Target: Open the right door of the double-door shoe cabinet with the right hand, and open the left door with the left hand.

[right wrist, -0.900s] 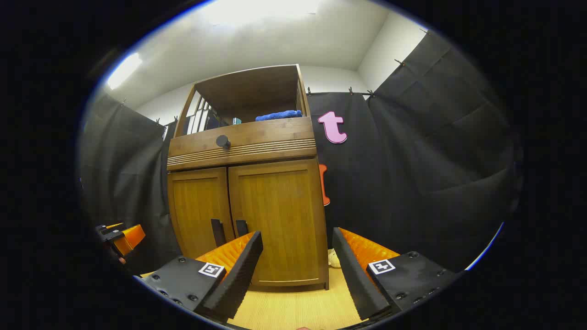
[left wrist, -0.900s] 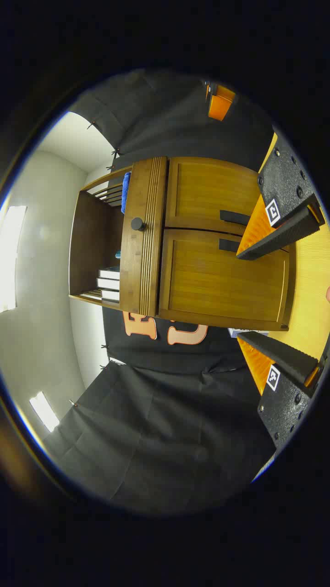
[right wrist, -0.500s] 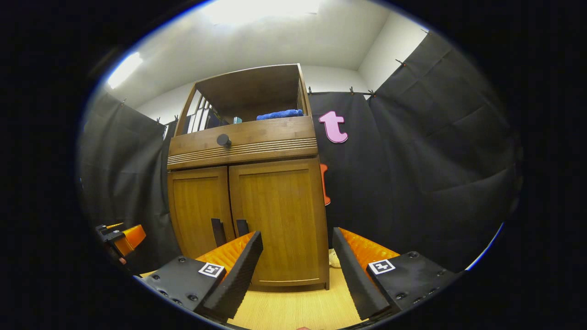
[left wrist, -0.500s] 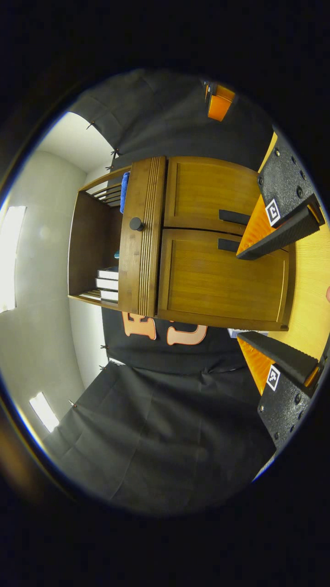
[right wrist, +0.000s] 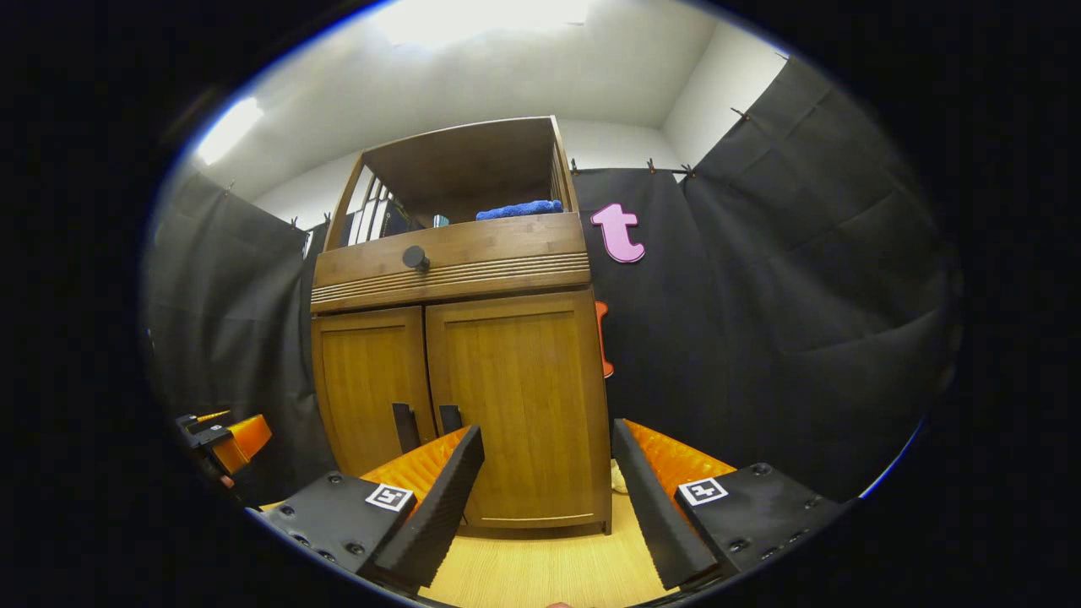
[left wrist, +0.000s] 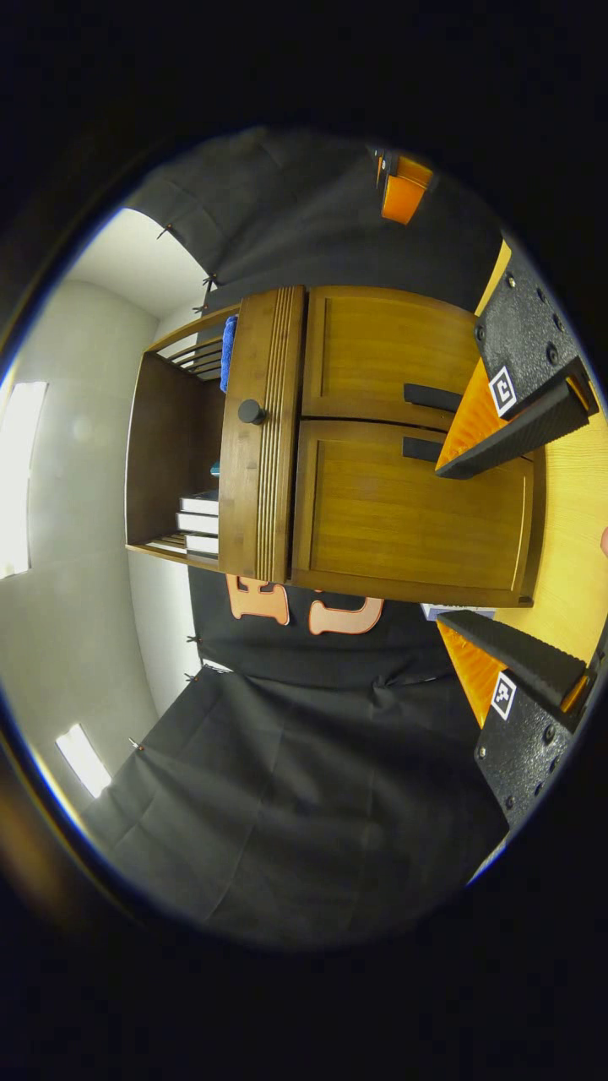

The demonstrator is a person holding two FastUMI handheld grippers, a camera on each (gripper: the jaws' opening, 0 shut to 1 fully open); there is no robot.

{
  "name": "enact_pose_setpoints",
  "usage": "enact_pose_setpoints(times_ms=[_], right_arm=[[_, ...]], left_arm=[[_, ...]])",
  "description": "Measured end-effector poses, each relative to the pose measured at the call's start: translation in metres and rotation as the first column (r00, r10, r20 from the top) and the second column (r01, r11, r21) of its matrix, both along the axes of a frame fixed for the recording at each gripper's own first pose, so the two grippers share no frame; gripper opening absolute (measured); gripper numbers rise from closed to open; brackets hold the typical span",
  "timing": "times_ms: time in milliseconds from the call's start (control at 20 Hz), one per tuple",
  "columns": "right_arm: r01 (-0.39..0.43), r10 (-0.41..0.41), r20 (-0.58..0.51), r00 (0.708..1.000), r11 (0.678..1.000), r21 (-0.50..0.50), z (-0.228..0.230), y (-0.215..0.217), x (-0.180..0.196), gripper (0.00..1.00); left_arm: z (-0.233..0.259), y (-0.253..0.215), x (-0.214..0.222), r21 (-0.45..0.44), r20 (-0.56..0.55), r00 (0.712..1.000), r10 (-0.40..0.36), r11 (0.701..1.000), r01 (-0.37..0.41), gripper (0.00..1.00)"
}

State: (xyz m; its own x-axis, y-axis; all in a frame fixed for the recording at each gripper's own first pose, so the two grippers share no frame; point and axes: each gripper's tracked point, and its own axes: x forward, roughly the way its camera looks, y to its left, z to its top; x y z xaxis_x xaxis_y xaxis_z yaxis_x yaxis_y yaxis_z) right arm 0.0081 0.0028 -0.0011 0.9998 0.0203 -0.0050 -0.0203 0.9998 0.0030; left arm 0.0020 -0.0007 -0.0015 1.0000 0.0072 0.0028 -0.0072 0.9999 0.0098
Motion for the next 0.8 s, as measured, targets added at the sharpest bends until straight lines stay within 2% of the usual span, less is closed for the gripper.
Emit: enact_pose_setpoints(times_ms=[450,500,550,600,650,800], right_arm=[[0.001,-0.001,-0.005,1.000,1.000,-0.001,-0.002,-0.001,0.002,0.98],[-0.002,0.002,-0.004,1.000,1.000,-0.003,-0.001,-0.001,0.003,0.98],[-0.006,0.006,-0.001,1.000,1.000,-0.007,0.000,0.000,0.004,0.98],[-0.011,0.011,0.002,1.000,1.000,-0.016,0.001,0.001,0.007,0.98],[-0.016,0.016,0.007,1.000,1.000,-0.027,0.002,0.001,0.007,0.98],[-0.030,0.033,0.041,0.999,0.998,-0.059,0.013,0.008,0.019,0.98]], left_arm=[[-0.002,-0.001,0.000,0.001,0.000,1.000,0.000,1.000,0.000,0.95],[-0.003,-0.001,0.000,-0.001,-0.003,1.000,0.001,1.000,-0.001,0.92],[-0.005,0.000,0.001,-0.003,-0.005,1.000,0.003,1.000,-0.003,0.95],[-0.006,0.000,0.001,-0.004,-0.009,1.000,0.004,1.000,-0.004,0.92],[-0.007,0.000,0.002,-0.004,-0.011,1.000,0.006,1.000,-0.007,0.95],[-0.010,0.002,0.003,-0.004,-0.008,1.000,0.015,1.000,-0.015,0.95]])
